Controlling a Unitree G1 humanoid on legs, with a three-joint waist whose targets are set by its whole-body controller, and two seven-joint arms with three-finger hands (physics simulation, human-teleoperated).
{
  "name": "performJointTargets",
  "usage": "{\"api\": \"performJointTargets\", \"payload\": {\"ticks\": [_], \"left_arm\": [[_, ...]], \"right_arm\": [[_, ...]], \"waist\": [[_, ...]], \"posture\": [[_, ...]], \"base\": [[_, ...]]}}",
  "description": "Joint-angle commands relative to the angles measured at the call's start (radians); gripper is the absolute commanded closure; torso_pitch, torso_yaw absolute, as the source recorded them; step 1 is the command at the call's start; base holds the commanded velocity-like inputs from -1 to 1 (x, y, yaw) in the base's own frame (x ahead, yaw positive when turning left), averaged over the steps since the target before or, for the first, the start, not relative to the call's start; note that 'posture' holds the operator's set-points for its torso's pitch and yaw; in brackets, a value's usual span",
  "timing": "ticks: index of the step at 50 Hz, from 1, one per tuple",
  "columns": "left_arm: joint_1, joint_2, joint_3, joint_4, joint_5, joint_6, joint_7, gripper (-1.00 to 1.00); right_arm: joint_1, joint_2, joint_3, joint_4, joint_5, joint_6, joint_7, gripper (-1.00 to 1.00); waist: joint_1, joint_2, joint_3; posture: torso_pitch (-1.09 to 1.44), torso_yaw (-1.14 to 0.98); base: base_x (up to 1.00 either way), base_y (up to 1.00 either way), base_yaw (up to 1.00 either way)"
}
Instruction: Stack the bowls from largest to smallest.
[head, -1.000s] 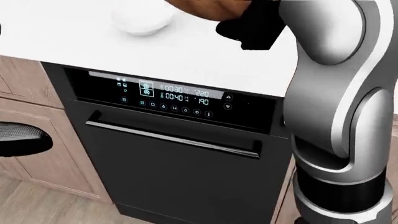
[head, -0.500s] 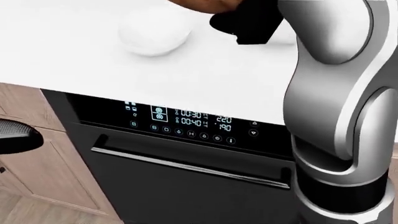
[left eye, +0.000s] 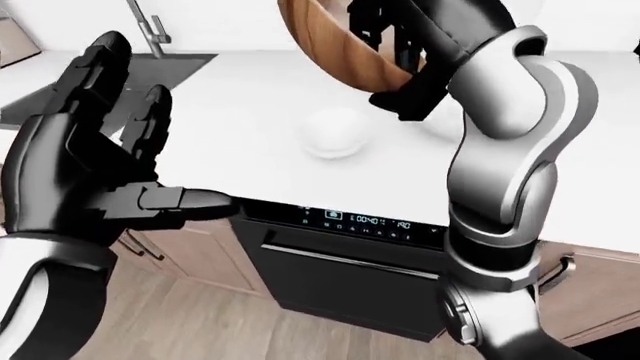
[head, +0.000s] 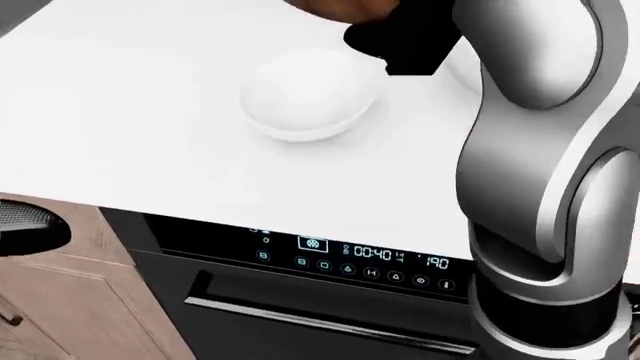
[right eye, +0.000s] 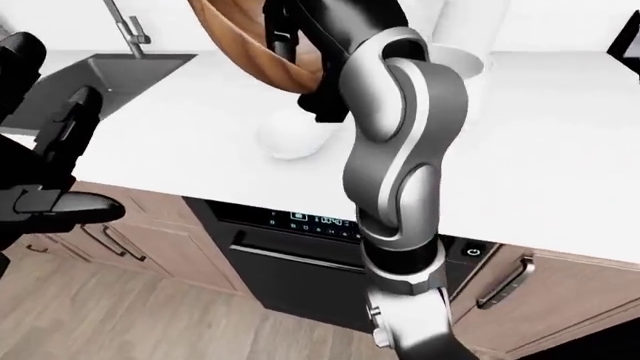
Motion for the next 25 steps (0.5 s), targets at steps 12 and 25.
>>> {"api": "performJointTargets", "payload": {"ticks": [12, 25], "left_arm": [[-0.02, 0.004, 0.002, -0.011, 0.019, -0.016, -0.002, -1.0], [-0.05, 0.025, 0.003, 0.002, -0.009, -0.011, 0.018, -1.0]], "right_arm": [[-0.039, -0.017, -0.007, -0.029, 0.023, 0.031, -0.004, 1.0], [-0.03, -0.02, -0.003, -0.03, 0.042, 0.006, -0.002, 1.0]], "waist": [[-0.01, -0.036, -0.033], [0.006, -0.127, -0.009]], "posture": [[0.0, 0.0], [0.0, 0.0]], "base": [[0.0, 0.0, -0.51], [0.0, 0.0, -0.77]]}}
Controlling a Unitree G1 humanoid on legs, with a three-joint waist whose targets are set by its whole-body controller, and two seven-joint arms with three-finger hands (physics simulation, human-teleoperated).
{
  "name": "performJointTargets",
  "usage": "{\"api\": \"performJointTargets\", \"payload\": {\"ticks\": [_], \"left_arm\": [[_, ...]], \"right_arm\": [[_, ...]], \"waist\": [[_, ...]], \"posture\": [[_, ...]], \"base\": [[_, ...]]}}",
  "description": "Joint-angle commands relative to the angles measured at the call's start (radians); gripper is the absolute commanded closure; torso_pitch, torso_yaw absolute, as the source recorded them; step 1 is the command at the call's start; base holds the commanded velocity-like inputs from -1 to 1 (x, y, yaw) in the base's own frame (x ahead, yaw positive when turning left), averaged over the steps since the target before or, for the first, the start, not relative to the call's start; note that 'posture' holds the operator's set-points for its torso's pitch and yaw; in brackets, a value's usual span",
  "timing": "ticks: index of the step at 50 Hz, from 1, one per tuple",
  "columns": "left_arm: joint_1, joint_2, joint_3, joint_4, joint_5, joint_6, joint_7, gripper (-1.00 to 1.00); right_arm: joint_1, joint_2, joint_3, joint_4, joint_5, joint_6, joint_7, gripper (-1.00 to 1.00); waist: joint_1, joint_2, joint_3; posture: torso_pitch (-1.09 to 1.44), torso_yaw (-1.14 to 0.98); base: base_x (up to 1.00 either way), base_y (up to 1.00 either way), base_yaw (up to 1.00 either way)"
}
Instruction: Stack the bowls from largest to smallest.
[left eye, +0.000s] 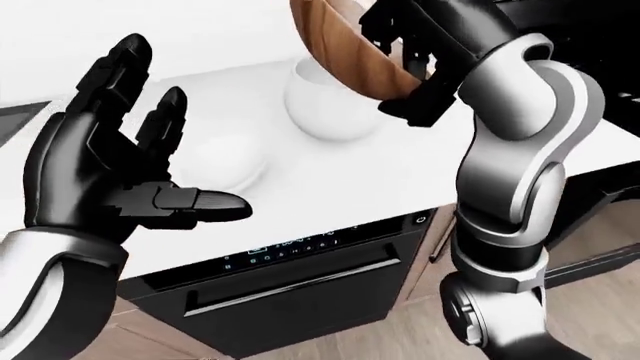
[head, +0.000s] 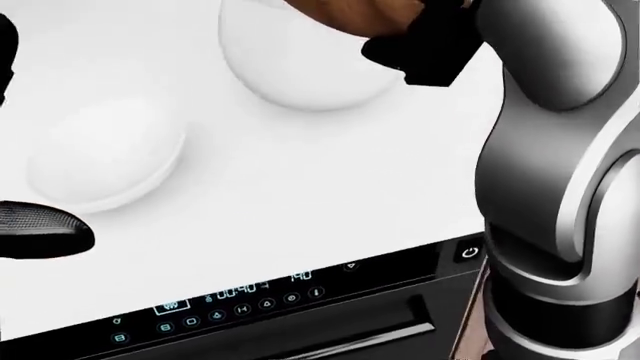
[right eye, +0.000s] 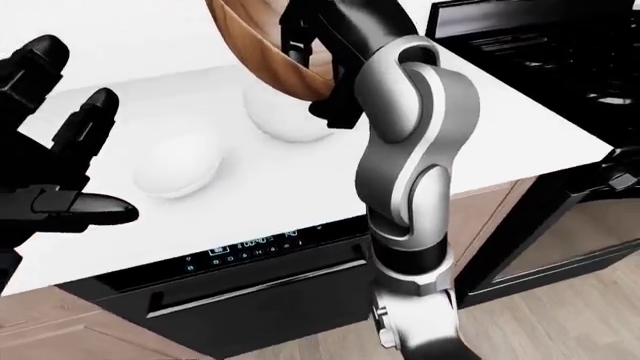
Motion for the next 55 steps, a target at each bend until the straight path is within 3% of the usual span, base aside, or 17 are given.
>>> {"api": "performJointTargets", "payload": {"ticks": [1, 7, 10, 12, 17, 19, 20, 21, 26, 27, 31, 37, 39, 42, 45, 52, 55], "left_arm": [[-0.02, 0.027, 0.044, -0.008, 0.001, -0.033, 0.015, -1.0], [-0.022, 0.038, 0.043, -0.003, -0.005, -0.042, 0.017, -1.0], [-0.021, 0.04, 0.045, -0.003, -0.007, -0.043, 0.017, -1.0], [-0.023, 0.043, 0.046, -0.002, -0.011, -0.044, 0.019, -1.0], [-0.022, 0.05, 0.05, -0.004, -0.024, -0.049, 0.028, -1.0], [-0.021, 0.053, 0.051, -0.004, -0.027, -0.05, 0.029, -1.0], [-0.021, 0.054, 0.052, -0.004, -0.029, -0.051, 0.03, -1.0], [-0.02, 0.056, 0.052, -0.005, -0.032, -0.052, 0.032, -1.0], [-0.015, 0.052, 0.047, -0.006, -0.023, -0.055, 0.028, -1.0], [-0.018, 0.05, 0.044, -0.005, -0.021, -0.055, 0.029, -1.0], [-0.025, 0.046, 0.037, -0.004, -0.016, -0.051, 0.031, -1.0], [-0.03, 0.036, 0.028, -0.005, -0.003, -0.045, 0.028, -1.0], [-0.029, 0.035, 0.03, -0.006, -0.003, -0.044, 0.027, -1.0], [-0.024, 0.032, 0.033, -0.008, -0.001, -0.042, 0.024, -1.0], [-0.025, 0.034, 0.036, -0.007, -0.003, -0.042, 0.023, -1.0], [-0.024, 0.028, 0.04, -0.004, -0.01, -0.052, 0.022, -1.0], [-0.021, 0.031, 0.039, -0.028, 0.0, -0.047, 0.012, -1.0]], "right_arm": [[-0.055, 0.008, 0.018, -0.025, 0.009, -0.033, -0.04, 1.0], [-0.061, 0.012, 0.02, -0.035, 0.011, -0.054, -0.038, 1.0], [-0.058, 0.017, 0.02, -0.035, 0.013, -0.058, -0.034, 1.0], [-0.057, 0.017, 0.022, -0.036, 0.012, -0.06, -0.031, 1.0], [-0.062, 0.023, 0.023, -0.042, 0.012, -0.062, -0.028, 1.0], [-0.057, 0.025, 0.023, -0.043, 0.012, -0.064, -0.029, 1.0], [-0.06, 0.03, 0.022, -0.045, 0.014, -0.056, -0.025, 1.0], [-0.061, 0.034, 0.022, -0.048, 0.016, -0.05, -0.024, 1.0], [-0.06, 0.022, 0.017, -0.044, 0.017, -0.043, -0.035, 1.0], [-0.063, 0.02, 0.015, -0.05, 0.016, -0.036, -0.027, 1.0], [-0.073, 0.017, 0.01, -0.054, 0.023, -0.022, -0.027, 1.0], [-0.074, 0.012, 0.011, -0.058, 0.032, -0.011, -0.029, 1.0], [-0.073, 0.013, 0.011, -0.059, 0.036, -0.005, -0.031, 1.0], [-0.077, 0.005, 0.011, -0.048, 0.031, -0.009, -0.048, 1.0], [-0.091, 0.003, 0.008, -0.044, 0.035, -0.003, -0.048, 1.0], [-0.108, -0.012, 0.004, -0.04, 0.039, 0.0, -0.037, 1.0], [-0.105, -0.014, 0.006, -0.041, 0.04, -0.003, -0.032, 1.0]], "waist": [[0.013, -0.013, -0.018], [0.009, 0.017, 0.001], [-0.008, 0.088, -0.026], [0.002, 0.063, -0.045], [0.012, 0.042, -0.028], [0.014, 0.001, -0.037], [0.01, -0.042, -0.051], [0.034, -0.013, -0.048], [0.009, 0.029, -0.048], [0.037, -0.018, -0.017], [0.0, 0.091, -0.036], [-0.001, 0.049, -0.027], [0.034, 0.057, -0.054], [0.01, 0.063, -0.041], [0.034, -0.003, -0.016], [0.007, 0.067, -0.035], [0.001, 0.069, -0.026]], "posture": [[0.0, 0.0], [0.0, 0.0], [0.0, 0.0], [0.0, 0.0], [0.0, 0.0], [0.0, 0.0], [0.0, 0.0], [0.0, 0.0], [0.0, 0.0], [0.0, 0.0], [0.0, 0.0], [0.0, 0.0], [0.0, 0.0], [0.0, 0.0], [0.0, 0.0], [0.0, 0.0], [0.0, 0.0]], "base": [[0.0, 0.0, 0.0], [0.0, 0.0, 0.0], [0.01, 0.0, 0.0], [0.11, 0.0, 0.0], [0.14, 0.01, 0.0], [0.01, 0.17, 0.0], [0.0, 0.25, 0.0], [0.0, 0.0, 0.72], [0.0, 0.18, 0.78], [0.0, 0.0, 0.0], [0.0, 0.0, 0.0], [0.0, 0.0, 0.0], [0.0, 0.0, 0.54], [0.0, 0.07, 0.6], [0.0, 0.0, 0.0], [0.0, 0.0, 0.0], [0.0, 0.0, 0.0]]}}
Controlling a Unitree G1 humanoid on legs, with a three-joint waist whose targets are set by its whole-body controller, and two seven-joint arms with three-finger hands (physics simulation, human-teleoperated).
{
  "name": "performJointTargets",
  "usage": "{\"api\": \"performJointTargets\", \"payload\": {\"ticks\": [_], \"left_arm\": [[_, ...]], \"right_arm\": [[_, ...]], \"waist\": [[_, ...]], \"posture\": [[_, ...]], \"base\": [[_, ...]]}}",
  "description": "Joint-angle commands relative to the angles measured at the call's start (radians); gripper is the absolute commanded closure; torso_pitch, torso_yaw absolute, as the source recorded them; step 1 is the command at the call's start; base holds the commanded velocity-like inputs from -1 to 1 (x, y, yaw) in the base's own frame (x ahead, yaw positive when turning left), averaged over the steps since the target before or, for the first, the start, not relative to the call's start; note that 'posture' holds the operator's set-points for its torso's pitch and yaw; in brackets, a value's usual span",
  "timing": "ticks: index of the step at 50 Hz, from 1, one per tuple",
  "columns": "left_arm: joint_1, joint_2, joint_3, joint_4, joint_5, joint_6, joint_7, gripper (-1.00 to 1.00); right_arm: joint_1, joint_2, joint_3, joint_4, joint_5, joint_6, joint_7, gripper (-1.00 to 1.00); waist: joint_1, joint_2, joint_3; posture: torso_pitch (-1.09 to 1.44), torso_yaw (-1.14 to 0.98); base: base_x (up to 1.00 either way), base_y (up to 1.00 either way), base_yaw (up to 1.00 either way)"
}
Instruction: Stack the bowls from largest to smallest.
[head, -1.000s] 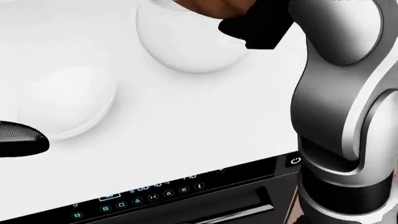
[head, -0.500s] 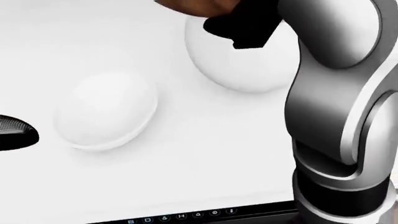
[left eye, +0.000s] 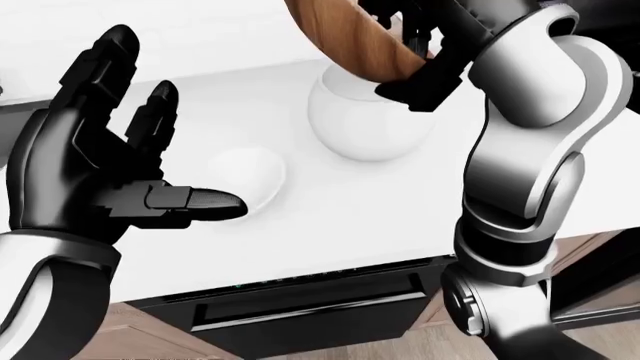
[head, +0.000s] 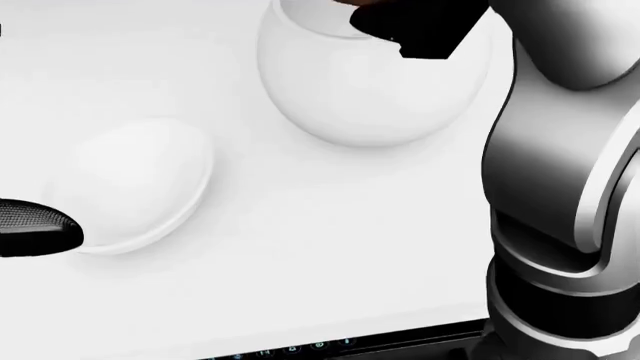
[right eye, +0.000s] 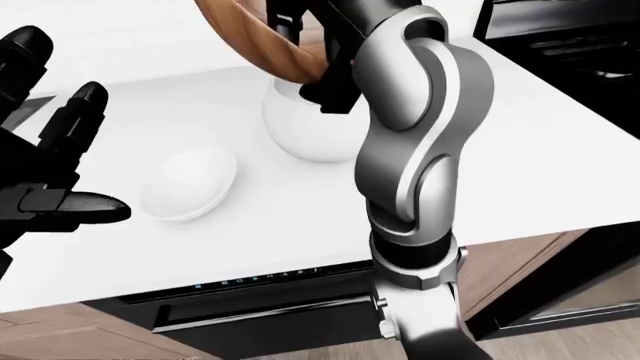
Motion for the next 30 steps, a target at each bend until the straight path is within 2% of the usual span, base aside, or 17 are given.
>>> {"api": "performJointTargets", "payload": {"ticks": [1, 4, 8, 20, 30], "left_arm": [[-0.017, 0.023, 0.021, -0.012, 0.022, -0.021, -0.009, -1.0], [-0.018, 0.021, 0.024, -0.016, 0.022, -0.017, -0.013, -1.0], [-0.023, 0.023, 0.026, -0.014, 0.013, -0.017, -0.011, -1.0], [-0.023, 0.054, 0.043, -0.008, -0.032, -0.035, 0.003, -1.0], [-0.016, 0.078, 0.054, -0.008, -0.066, -0.051, 0.016, -1.0]], "right_arm": [[-0.044, -0.001, 0.0, -0.025, 0.001, -0.015, -0.02, 1.0], [-0.049, -0.004, 0.0, -0.021, -0.001, -0.016, -0.01, 1.0], [-0.06, -0.008, 0.0, -0.008, -0.001, -0.022, 0.007, 1.0], [-0.099, -0.008, 0.007, 0.058, -0.005, -0.06, 0.077, 1.0], [-0.101, -0.049, -0.004, 0.111, -0.015, -0.108, 0.141, 1.0]], "waist": [[0.0, -0.003, -0.028], [-0.004, -0.003, -0.033], [-0.006, -0.005, -0.052], [-0.009, -0.008, -0.124], [-0.006, -0.006, -0.189]], "posture": [[0.0, 0.0], [-0.01, 0.0], [-0.05, 0.0], [-0.17, 0.0], [-0.27, 0.0]], "base": [[0.0, 0.0, 0.0], [0.0, 0.0, 0.0], [0.0, 0.0, 0.0], [0.0, 0.0, 0.0], [0.0, 0.0, 0.0]]}}
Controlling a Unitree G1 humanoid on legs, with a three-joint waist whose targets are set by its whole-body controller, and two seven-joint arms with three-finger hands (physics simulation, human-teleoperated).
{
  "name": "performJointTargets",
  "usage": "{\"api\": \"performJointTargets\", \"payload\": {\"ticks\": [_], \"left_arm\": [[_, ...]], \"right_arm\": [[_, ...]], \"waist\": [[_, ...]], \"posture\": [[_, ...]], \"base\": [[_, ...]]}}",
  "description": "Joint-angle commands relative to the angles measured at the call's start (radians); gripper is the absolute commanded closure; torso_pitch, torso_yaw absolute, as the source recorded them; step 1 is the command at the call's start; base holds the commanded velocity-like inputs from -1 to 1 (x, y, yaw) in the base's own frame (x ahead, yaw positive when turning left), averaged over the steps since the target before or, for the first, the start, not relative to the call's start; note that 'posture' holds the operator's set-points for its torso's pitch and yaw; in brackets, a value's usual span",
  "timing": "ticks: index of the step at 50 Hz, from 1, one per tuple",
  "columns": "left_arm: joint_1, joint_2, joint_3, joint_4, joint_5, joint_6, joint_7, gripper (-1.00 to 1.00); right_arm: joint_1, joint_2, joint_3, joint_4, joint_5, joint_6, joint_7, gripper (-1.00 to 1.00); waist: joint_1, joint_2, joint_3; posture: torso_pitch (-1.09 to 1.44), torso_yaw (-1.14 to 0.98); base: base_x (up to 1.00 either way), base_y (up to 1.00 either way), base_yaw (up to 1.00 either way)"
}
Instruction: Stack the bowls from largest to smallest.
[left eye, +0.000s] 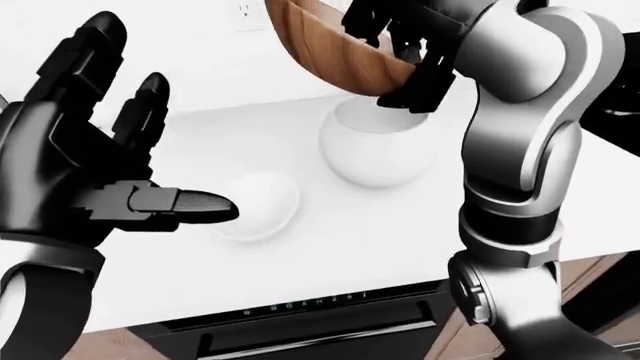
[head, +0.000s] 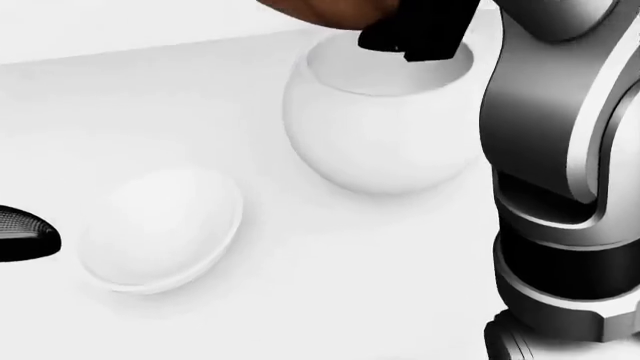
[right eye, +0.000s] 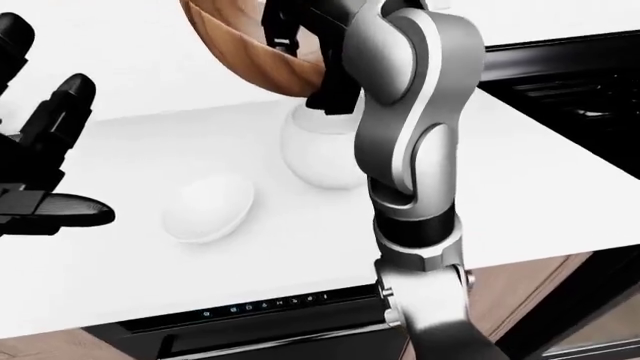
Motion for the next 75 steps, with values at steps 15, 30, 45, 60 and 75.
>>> {"api": "performJointTargets", "payload": {"ticks": [15, 30, 45, 60, 75], "left_arm": [[-0.001, 0.012, 0.032, 0.002, 0.01, -0.047, -0.017, -1.0], [0.02, 0.032, 0.056, 0.008, -0.002, -0.082, -0.033, -1.0], [0.052, 0.054, 0.107, 0.017, -0.024, -0.095, -0.051, -1.0], [0.075, 0.046, 0.13, 0.029, -0.005, -0.09, -0.094, -1.0], [0.112, 0.063, 0.187, 0.037, -0.014, -0.101, -0.126, -1.0]], "right_arm": [[-0.004, -0.061, -0.018, 0.098, -0.057, -0.149, -0.073, 1.0], [-0.018, -0.06, -0.031, 0.334, -0.131, -0.267, -0.221, 1.0], [-0.036, -0.107, -0.02, 0.517, -0.151, -0.341, -0.278, 1.0], [-0.07, -0.079, -0.003, 0.708, -0.187, -0.358, -0.406, 1.0], [-0.044, -0.077, 0.004, 0.724, -0.239, -0.403, -0.407, 1.0]], "waist": [[0.01, 0.01, -0.127], [0.024, 0.009, -0.151], [0.032, 0.006, -0.16], [0.032, 0.007, -0.165], [0.033, 0.01, -0.162]], "posture": [[-0.38, 0.0], [-0.38, 0.0], [-0.38, 0.0], [-0.38, 0.0], [-0.38, 0.0]], "base": [[0.0, 0.0, 0.0], [0.0, 0.0, 0.0], [0.0, 0.0, 0.0], [0.0, 0.0, 0.0], [0.0, 0.0, 0.0]]}}
